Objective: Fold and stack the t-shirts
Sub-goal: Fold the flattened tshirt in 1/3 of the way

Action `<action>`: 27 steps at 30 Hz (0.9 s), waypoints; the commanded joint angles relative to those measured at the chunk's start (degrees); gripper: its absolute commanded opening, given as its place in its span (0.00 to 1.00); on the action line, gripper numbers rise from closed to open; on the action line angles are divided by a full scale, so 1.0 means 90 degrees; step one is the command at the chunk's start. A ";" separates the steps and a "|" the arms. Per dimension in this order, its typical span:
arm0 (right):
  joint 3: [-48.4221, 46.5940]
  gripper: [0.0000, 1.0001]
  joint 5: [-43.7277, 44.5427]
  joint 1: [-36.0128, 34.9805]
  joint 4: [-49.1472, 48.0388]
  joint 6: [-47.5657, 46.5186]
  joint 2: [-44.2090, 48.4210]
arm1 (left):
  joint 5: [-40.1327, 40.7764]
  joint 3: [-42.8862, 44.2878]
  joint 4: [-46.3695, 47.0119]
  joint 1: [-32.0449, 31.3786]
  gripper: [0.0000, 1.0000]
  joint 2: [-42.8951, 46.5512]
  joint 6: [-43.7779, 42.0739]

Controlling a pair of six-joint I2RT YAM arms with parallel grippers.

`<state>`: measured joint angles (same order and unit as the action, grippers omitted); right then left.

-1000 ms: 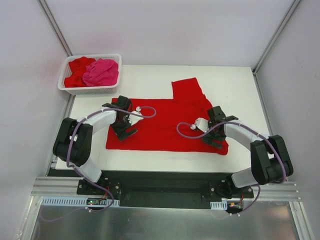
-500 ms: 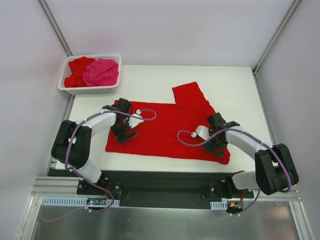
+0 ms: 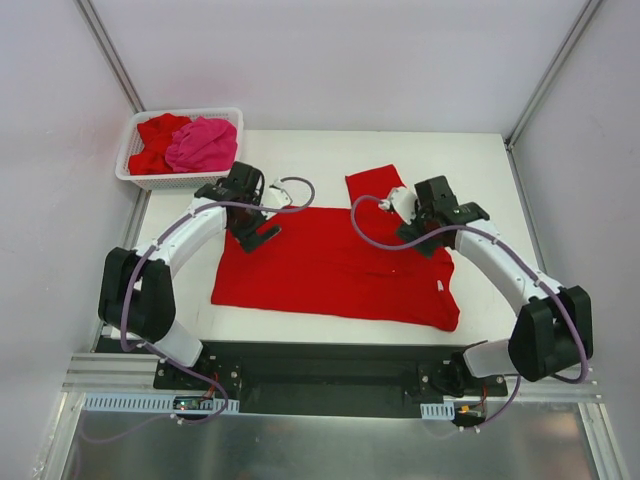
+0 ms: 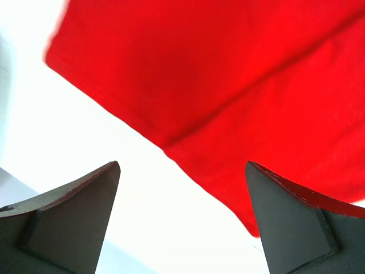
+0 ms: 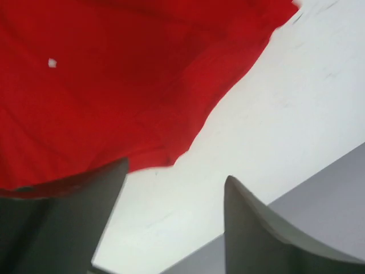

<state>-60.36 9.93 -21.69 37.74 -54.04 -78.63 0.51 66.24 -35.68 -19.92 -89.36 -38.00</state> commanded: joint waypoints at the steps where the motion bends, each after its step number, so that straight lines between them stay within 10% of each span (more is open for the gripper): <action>1: 0.0065 0.66 -0.0117 -0.0109 -0.0518 0.0351 -0.0403 | -0.0135 0.0228 -0.0089 -0.0042 0.92 -0.0334 0.0072; 9: 0.0758 0.59 -0.1787 -0.0236 -0.0316 -0.0059 -0.0297 | 0.0079 -0.0298 0.0058 -0.0042 0.92 -0.0344 -0.0182; 27: 0.1228 0.50 -0.1182 -0.0636 -0.1693 -0.0958 -0.0726 | 0.0216 -0.0260 0.0078 -0.0052 0.92 -0.0540 -0.0251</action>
<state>-47.31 -2.39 -27.00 25.43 -60.80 -84.86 1.28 62.83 -34.50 -19.92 -93.76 -39.72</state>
